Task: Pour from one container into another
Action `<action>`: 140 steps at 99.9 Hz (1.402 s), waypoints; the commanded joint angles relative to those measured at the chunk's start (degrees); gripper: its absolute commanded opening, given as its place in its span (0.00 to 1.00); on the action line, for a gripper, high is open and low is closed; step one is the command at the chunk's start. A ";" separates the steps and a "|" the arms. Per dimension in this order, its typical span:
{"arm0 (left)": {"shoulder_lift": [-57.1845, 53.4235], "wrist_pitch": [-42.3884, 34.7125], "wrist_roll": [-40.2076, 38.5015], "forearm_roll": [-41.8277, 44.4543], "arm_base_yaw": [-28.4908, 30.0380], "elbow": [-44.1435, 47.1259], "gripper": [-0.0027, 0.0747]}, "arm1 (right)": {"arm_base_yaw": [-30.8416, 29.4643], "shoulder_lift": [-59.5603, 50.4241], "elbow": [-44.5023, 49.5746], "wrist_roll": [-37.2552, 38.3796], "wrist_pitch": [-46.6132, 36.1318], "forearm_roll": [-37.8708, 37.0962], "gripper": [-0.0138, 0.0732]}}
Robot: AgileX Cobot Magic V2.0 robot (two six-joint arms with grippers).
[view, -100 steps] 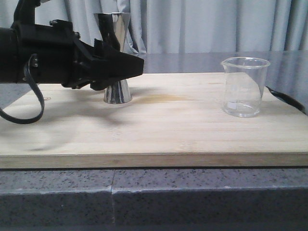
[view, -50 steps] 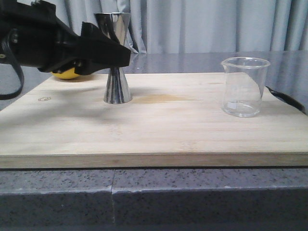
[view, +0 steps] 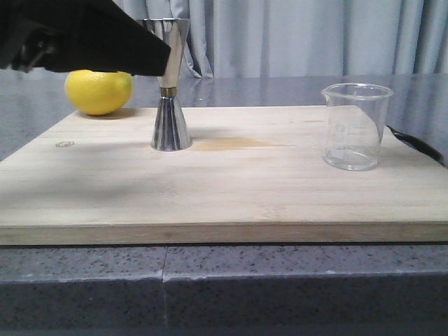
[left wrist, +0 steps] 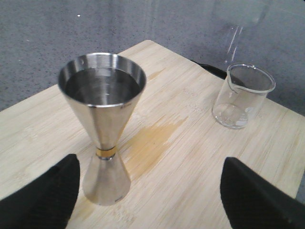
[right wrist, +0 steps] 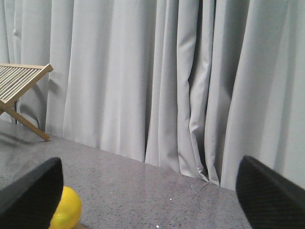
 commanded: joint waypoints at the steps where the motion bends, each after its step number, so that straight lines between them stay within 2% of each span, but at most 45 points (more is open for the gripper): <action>1: -5.73 3.10 -6.75 6.51 0.18 -1.53 0.76 | 0.01 -1.63 -1.90 -0.02 -4.78 3.21 0.93; 10: -10.91 9.15 -6.87 6.72 0.18 -1.60 0.76 | -0.23 -1.86 -1.90 -0.36 -4.78 6.34 0.93; 22: -18.35 25.26 -6.87 6.72 0.18 -1.65 0.75 | -1.82 -4.15 -2.71 -5.60 -1.00 8.55 0.93; 34: -25.52 39.77 -6.87 6.94 0.18 -1.65 0.75 | -5.28 -9.67 -5.77 -6.34 11.64 8.66 0.93; 43: -31.04 45.33 -6.87 6.94 0.18 -1.65 0.75 | -7.79 -15.25 -9.76 -6.34 25.35 8.66 0.93; 49: -34.23 46.51 -6.75 6.94 0.18 -1.65 0.74 | -9.61 -19.27 -12.71 -6.62 35.06 8.56 0.93; 58: -38.52 46.63 -6.75 6.94 0.18 -1.65 0.71 | -11.88 -24.25 -17.44 -11.82 46.98 8.56 0.93; 69: -42.28 46.63 -6.75 6.94 0.18 -1.65 0.67 | -13.71 -30.62 -21.07 -17.23 55.09 8.13 0.93; 81: -45.19 46.63 -6.75 6.94 0.18 -1.65 0.62 | -14.39 -38.62 -21.48 -17.36 61.15 6.65 0.93; 107: -51.27 46.63 -6.75 6.94 0.18 -0.95 0.60 | -14.39 -53.43 -21.48 -17.25 87.76 0.99 0.93; 119: -54.69 46.63 -6.75 6.94 0.18 1.90 0.60 | -14.39 -58.74 -21.48 -14.71 93.55 -2.27 0.93; 140: -60.54 45.24 -6.75 6.94 0.18 8.91 0.60 | -14.39 -63.67 -19.79 -11.18 97.75 -4.05 0.93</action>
